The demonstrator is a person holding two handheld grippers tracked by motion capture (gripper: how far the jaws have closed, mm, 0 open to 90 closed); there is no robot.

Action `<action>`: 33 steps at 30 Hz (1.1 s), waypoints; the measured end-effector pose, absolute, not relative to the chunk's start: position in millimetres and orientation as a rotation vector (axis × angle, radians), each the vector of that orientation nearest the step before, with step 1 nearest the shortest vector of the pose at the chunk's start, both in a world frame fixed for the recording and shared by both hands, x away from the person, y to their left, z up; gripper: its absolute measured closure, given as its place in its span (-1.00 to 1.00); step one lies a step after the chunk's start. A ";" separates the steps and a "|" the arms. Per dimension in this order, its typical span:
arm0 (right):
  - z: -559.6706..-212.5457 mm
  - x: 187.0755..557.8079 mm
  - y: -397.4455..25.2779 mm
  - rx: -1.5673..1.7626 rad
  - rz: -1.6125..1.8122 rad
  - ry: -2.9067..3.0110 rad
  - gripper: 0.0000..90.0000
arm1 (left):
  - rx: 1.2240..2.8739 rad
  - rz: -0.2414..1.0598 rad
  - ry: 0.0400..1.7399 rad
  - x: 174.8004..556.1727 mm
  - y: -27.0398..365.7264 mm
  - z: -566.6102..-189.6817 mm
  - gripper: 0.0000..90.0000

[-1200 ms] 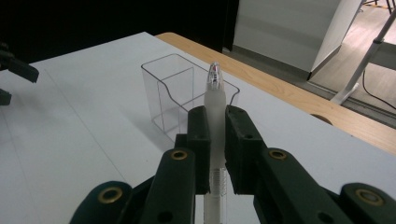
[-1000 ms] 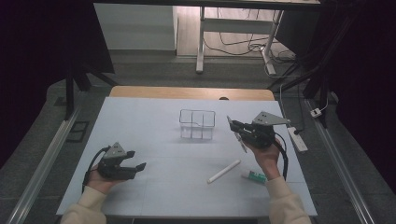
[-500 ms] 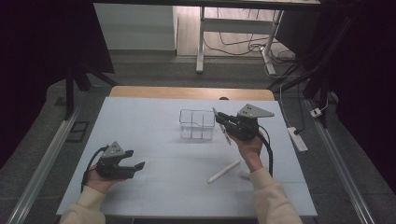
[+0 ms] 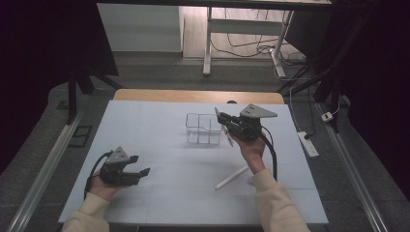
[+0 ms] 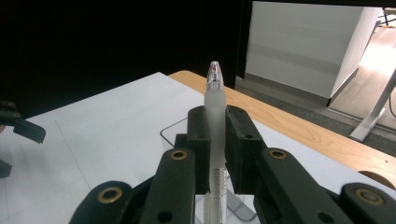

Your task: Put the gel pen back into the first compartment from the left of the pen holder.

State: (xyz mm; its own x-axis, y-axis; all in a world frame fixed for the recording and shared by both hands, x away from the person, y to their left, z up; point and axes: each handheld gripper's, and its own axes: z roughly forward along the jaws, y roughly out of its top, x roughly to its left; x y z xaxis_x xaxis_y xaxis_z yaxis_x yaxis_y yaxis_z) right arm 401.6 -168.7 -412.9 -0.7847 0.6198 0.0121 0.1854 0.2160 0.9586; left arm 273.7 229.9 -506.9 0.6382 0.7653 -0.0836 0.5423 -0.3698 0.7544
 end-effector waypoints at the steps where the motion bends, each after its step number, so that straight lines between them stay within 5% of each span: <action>1: -413.1 402.2 -167.4 0.750 1.592 2.122 0.77 | 2.070 0.360 1.018 273.8 230.0 -506.9 -0.32; 33: -401.5 417.9 -122.9 0.710 1.648 2.114 0.77 | 2.072 0.353 1.015 273.9 229.4 -507.5 -0.32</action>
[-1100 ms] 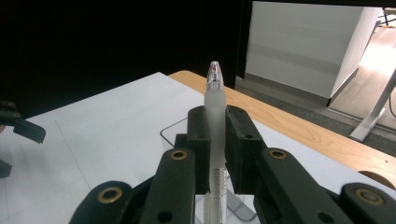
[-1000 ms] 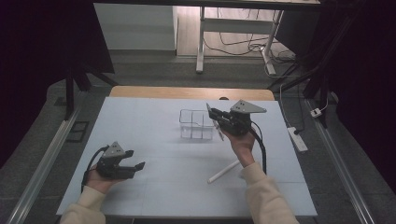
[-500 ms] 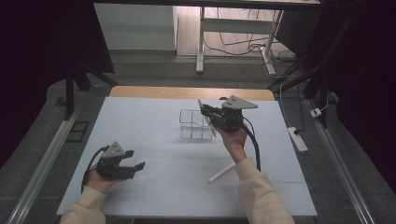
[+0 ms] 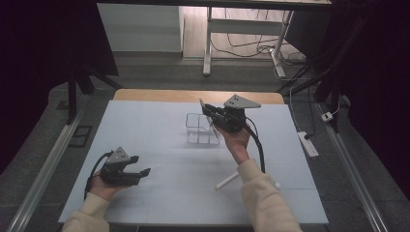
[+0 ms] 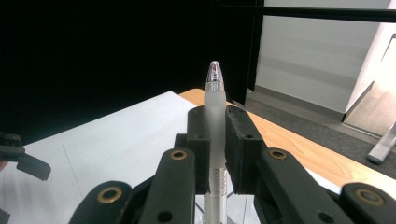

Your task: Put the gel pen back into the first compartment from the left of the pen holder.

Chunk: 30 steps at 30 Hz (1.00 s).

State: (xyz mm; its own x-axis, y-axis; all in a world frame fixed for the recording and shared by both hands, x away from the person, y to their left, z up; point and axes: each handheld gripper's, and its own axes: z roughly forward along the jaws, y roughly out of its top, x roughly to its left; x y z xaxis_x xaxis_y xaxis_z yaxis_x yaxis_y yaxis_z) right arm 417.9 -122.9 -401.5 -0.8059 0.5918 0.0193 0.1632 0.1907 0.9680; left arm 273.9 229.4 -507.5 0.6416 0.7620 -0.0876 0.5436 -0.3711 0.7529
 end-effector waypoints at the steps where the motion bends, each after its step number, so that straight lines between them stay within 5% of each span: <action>1: -401.5 417.9 -122.9 0.710 1.648 2.114 0.77 | 2.073 0.352 1.015 274.0 229.5 -507.6 -0.32; 30: -402.8 437.1 -100.7 0.744 1.678 2.104 0.77 | 2.070 0.349 1.014 274.2 230.2 -507.7 -0.32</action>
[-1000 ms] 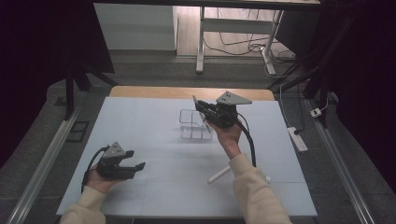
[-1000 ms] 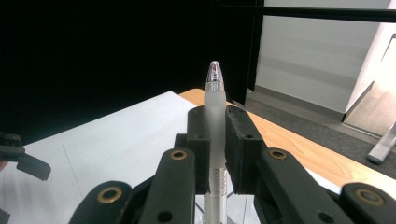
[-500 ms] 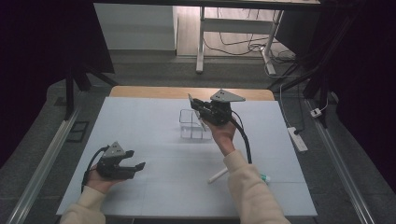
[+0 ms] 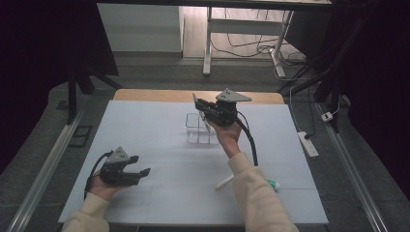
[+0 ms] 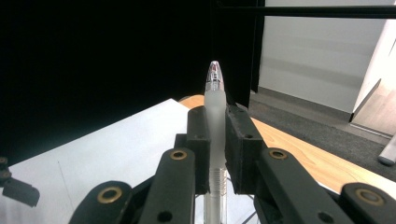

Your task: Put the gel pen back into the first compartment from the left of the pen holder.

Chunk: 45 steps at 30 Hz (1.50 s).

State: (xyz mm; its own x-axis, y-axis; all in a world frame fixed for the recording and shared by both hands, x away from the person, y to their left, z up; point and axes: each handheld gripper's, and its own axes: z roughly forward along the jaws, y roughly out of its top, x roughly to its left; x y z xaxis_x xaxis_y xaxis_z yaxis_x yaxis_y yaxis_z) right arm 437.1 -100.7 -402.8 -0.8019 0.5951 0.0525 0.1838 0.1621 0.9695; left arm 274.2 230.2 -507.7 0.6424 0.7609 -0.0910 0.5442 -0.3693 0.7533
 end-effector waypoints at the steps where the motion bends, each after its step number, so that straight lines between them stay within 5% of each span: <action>1: -402.5 437.9 -99.9 0.744 1.677 2.105 0.77 | 2.070 0.348 1.014 274.3 230.4 -507.7 -0.32; 45: -415.6 472.8 -57.9 0.779 1.757 2.089 0.76 | 2.066 0.337 1.016 276.0 233.4 -509.4 -0.32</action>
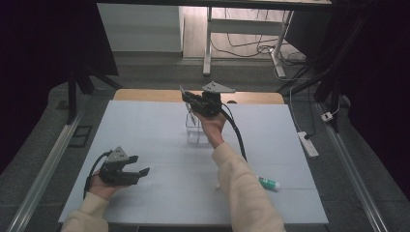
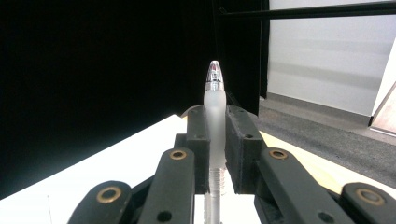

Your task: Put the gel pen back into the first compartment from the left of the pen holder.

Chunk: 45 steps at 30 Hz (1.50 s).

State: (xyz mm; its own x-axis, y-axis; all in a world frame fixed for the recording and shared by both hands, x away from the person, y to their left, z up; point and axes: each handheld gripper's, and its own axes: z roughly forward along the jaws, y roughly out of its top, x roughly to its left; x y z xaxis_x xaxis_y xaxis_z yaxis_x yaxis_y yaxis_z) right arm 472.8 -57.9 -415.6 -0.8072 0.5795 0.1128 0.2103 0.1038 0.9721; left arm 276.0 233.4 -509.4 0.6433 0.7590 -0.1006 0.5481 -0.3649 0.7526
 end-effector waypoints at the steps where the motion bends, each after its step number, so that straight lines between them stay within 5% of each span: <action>1: -416.2 472.8 -57.6 0.781 1.751 2.089 0.75 | 2.067 0.337 1.016 276.1 233.5 -509.5 -0.32; 5: -415.9 472.5 -60.2 0.791 1.706 2.083 0.37 | 2.066 0.338 1.017 276.3 234.2 -509.7 -0.32; 10: -413.2 471.6 -65.8 0.810 1.697 2.099 0.26 | 2.067 0.340 1.018 276.3 233.9 -509.7 -0.32; 45: -414.5 441.2 -134.7 0.788 1.558 2.211 0.15 | 2.067 0.351 1.027 276.0 233.7 -509.3 -0.32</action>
State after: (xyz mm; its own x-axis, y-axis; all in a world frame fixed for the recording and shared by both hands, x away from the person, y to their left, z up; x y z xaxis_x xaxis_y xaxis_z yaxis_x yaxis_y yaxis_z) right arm 441.2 -134.7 -414.5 -0.7953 0.6041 0.0507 0.2510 0.2520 0.9346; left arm 276.0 233.7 -509.3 0.6346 0.7673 -0.0928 0.5503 -0.3643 0.7513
